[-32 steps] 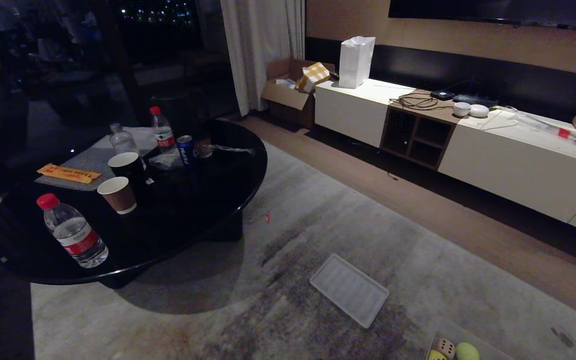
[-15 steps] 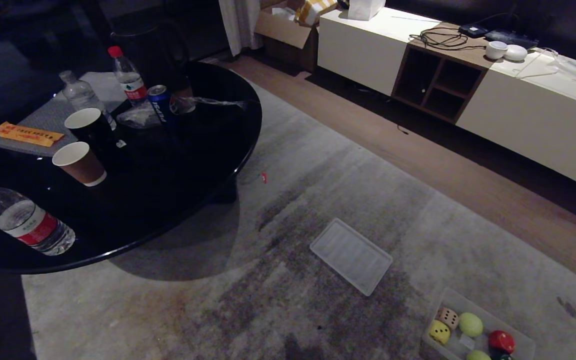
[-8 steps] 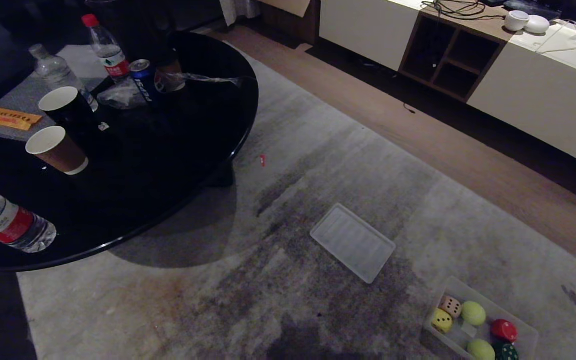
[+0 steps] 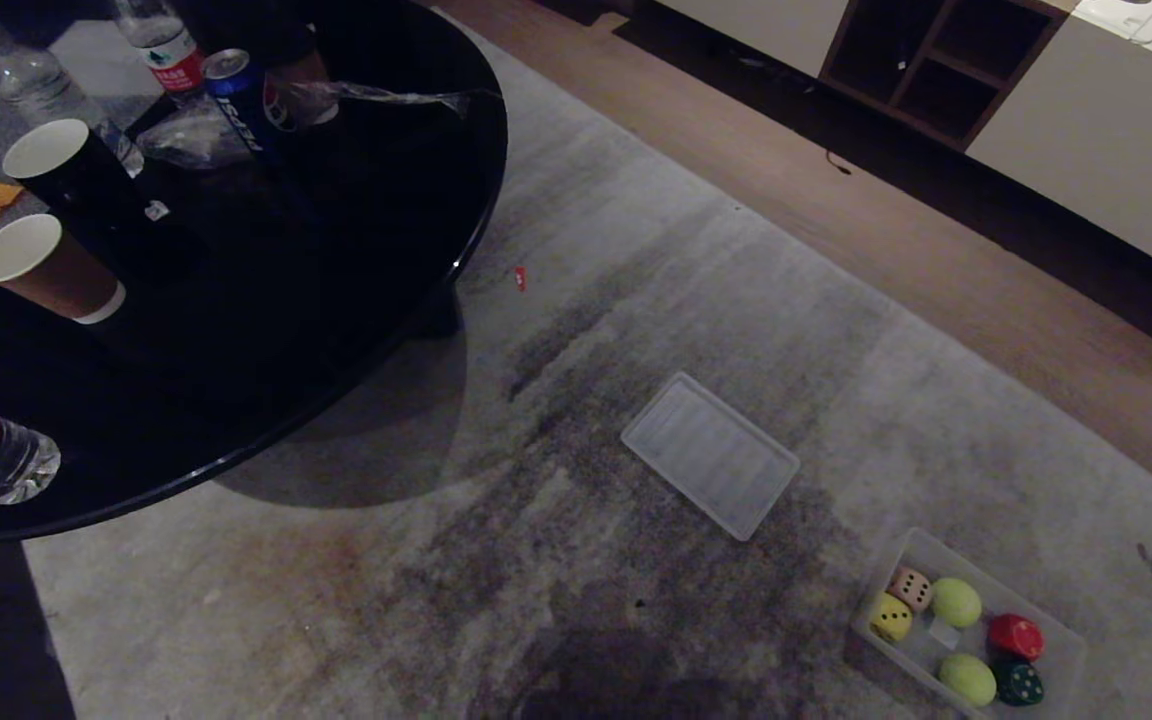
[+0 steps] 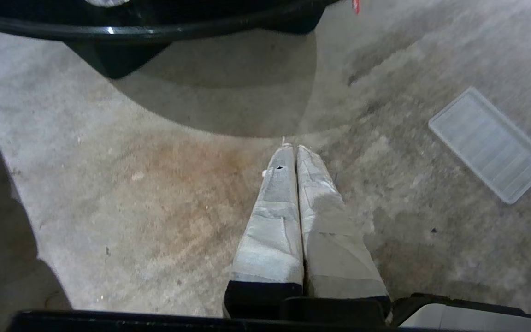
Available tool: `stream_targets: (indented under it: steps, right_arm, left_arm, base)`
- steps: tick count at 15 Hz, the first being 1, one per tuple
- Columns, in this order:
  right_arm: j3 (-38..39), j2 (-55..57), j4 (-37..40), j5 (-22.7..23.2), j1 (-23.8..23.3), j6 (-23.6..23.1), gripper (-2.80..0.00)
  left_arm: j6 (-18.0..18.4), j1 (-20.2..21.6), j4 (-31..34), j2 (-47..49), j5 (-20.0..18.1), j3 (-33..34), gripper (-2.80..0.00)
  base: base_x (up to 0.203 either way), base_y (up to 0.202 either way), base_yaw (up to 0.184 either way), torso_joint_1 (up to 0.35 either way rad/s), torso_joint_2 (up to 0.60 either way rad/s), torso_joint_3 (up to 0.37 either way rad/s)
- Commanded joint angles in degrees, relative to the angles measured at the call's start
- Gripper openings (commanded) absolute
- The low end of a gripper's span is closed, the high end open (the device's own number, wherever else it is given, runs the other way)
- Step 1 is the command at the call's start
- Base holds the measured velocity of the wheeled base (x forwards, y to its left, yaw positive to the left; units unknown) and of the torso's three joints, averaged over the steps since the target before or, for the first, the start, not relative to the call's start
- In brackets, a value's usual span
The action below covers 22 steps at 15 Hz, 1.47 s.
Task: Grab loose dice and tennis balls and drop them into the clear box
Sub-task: Close the lid
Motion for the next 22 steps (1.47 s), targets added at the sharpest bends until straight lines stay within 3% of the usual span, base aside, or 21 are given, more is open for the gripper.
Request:
stream_targets:
  steps: [1,22]
  right_arm:
    - [0.0,0.0,0.0,0.0,0.0,0.0,-2.80]
    - [0.0,0.0,0.0,0.0,0.0,0.0,-2.80]
  left_arm:
    - [0.0,0.0,0.0,0.1,0.0,0.1,-2.80]
    - [0.1,0.0,0.0,0.1,0.0,0.1,-2.80]
  base:
    - [0.000,0.000,0.000,0.002,0.00,-0.202]
    - [0.000,0.000,0.000,0.001,0.00,-0.197]
